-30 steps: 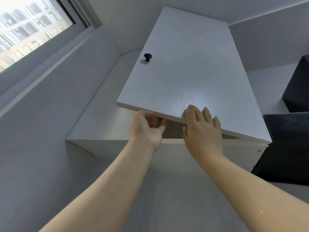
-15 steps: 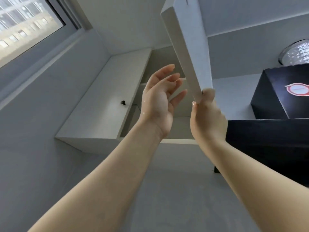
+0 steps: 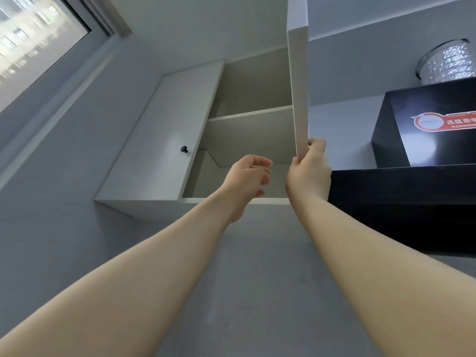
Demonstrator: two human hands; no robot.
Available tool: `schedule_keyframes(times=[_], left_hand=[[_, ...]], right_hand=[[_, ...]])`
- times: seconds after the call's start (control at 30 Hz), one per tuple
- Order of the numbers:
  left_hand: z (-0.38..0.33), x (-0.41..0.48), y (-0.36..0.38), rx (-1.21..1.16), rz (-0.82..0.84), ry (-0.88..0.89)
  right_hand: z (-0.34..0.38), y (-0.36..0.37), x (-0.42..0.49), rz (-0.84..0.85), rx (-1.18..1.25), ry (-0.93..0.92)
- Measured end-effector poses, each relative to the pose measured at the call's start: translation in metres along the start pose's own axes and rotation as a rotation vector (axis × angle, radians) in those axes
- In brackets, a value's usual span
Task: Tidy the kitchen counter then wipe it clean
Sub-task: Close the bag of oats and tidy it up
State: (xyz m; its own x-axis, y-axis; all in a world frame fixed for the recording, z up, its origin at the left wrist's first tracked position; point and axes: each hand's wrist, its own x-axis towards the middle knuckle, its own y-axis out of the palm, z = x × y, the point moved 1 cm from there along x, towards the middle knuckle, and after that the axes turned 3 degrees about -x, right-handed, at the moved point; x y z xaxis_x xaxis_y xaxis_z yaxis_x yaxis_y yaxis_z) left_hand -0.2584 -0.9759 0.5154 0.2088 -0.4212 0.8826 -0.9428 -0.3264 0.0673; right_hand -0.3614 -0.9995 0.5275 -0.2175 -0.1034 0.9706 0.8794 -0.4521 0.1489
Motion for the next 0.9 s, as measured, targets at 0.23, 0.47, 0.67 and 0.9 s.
schedule_keyframes(times=[0.23, 0.47, 0.67, 0.9], left_hand=[[0.012, -0.020, -0.020, 0.465, -0.021, 0.030], [0.072, -0.058, -0.055, 0.780, 0.078, -0.118], [0.140, -0.087, -0.084, 0.862, 0.139, -0.284], [0.247, -0.152, -0.121, 0.874, 0.239, -0.543]], right_hand=[[-0.025, 0.012, -0.026, 0.105, 0.026, 0.254], [-0.058, 0.060, -0.099, 0.465, -0.053, 0.336], [-0.089, 0.104, -0.176, 0.709, -0.042, 0.438], [-0.125, 0.153, -0.293, 0.958, -0.039, 0.582]])
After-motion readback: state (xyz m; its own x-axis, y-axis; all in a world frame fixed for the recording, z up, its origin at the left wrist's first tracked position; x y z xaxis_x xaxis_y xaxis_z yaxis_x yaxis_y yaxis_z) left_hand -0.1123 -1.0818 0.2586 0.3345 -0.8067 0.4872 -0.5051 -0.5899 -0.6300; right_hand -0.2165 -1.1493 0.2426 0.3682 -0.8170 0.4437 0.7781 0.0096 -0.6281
